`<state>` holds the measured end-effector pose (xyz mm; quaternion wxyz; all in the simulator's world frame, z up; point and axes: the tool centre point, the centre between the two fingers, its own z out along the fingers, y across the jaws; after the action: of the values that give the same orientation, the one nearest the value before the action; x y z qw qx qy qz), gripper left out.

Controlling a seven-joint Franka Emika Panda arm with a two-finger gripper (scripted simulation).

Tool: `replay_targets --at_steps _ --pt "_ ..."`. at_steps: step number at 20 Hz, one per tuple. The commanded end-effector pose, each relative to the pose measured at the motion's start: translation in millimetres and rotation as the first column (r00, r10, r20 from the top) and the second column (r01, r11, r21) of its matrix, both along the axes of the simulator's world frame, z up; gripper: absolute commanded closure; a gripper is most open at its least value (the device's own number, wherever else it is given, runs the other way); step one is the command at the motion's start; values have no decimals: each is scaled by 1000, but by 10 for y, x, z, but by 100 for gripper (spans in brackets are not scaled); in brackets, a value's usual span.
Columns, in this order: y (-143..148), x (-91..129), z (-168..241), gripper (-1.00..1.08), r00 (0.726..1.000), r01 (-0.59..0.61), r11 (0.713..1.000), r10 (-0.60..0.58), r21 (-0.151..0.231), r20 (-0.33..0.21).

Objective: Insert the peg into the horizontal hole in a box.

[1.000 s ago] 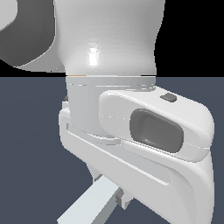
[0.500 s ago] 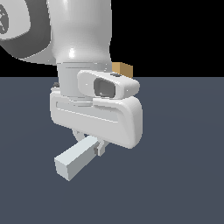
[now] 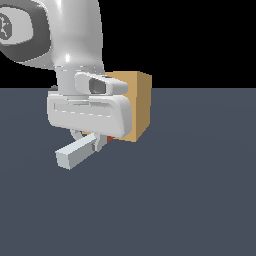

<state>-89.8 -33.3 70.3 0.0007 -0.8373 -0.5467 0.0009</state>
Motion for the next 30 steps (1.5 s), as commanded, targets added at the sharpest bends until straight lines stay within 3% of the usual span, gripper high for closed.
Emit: replay_targets --at_steps 1,9,23,30 --pt "105 -81 35 108 1000 -20 1000 20 0 2" --pt "261 -208 73 108 999 -49 999 49 0 2" --pt "249 -205 55 108 999 -45 999 45 0 -2" --pt "452 -133 57 108 999 -45 999 45 0 -1"
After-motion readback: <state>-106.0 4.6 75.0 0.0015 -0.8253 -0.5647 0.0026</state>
